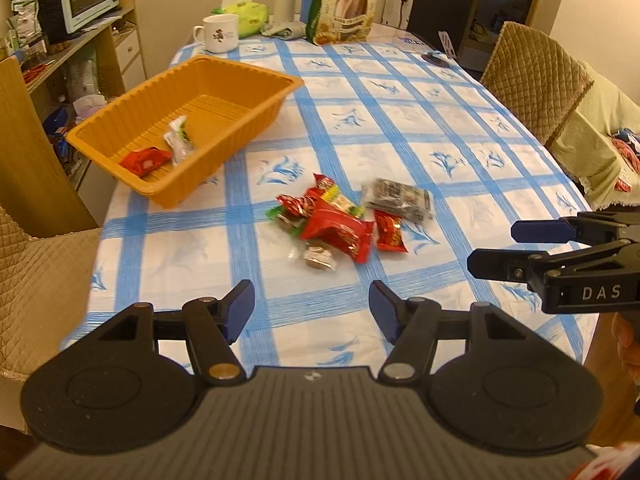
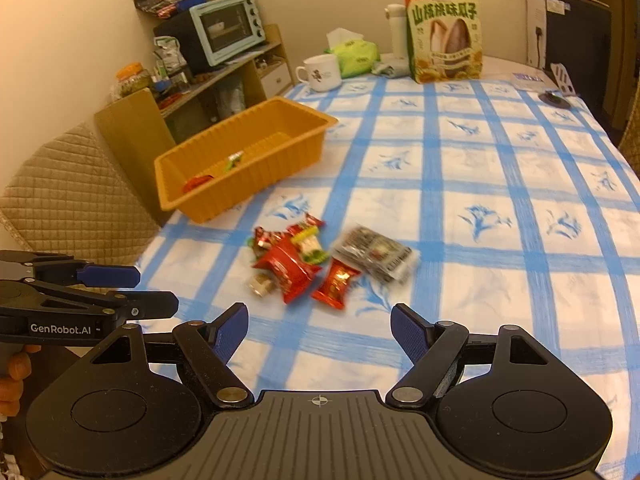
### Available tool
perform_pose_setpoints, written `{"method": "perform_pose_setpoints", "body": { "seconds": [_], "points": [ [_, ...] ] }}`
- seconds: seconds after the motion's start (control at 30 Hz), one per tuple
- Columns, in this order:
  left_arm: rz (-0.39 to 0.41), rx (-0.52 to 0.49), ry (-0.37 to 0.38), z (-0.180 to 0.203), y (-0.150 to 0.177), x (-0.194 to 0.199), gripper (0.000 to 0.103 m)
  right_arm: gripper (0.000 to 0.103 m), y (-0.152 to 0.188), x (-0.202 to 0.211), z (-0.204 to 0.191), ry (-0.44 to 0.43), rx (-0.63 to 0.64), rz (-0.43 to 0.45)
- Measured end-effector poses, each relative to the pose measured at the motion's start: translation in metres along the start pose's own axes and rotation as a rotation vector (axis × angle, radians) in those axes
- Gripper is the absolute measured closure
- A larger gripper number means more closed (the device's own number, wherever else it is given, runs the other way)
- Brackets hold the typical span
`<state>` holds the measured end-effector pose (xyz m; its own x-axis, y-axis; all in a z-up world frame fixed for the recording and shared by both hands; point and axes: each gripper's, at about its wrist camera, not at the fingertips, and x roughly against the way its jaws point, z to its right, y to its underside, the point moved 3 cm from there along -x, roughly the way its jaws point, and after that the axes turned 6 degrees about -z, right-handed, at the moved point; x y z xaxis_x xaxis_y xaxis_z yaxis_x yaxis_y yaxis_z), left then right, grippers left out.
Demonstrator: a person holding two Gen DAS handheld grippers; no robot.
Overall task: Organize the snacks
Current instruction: 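Reach the left tool to the small clear-wrapped candy and grasp it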
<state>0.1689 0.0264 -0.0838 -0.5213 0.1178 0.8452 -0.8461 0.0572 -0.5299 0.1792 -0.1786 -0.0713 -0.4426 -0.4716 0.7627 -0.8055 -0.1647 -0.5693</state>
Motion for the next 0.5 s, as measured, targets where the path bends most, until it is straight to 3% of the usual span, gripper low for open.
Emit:
{"method": "perform_pose_setpoints", "body": {
  "seconds": [0.5],
  "points": [
    [-0.02,-0.019,-0.003,-0.003,-0.011,-0.036,0.046,0.025,0.002,-0.027,0.015,0.029,0.015,-0.031]
  ]
}}
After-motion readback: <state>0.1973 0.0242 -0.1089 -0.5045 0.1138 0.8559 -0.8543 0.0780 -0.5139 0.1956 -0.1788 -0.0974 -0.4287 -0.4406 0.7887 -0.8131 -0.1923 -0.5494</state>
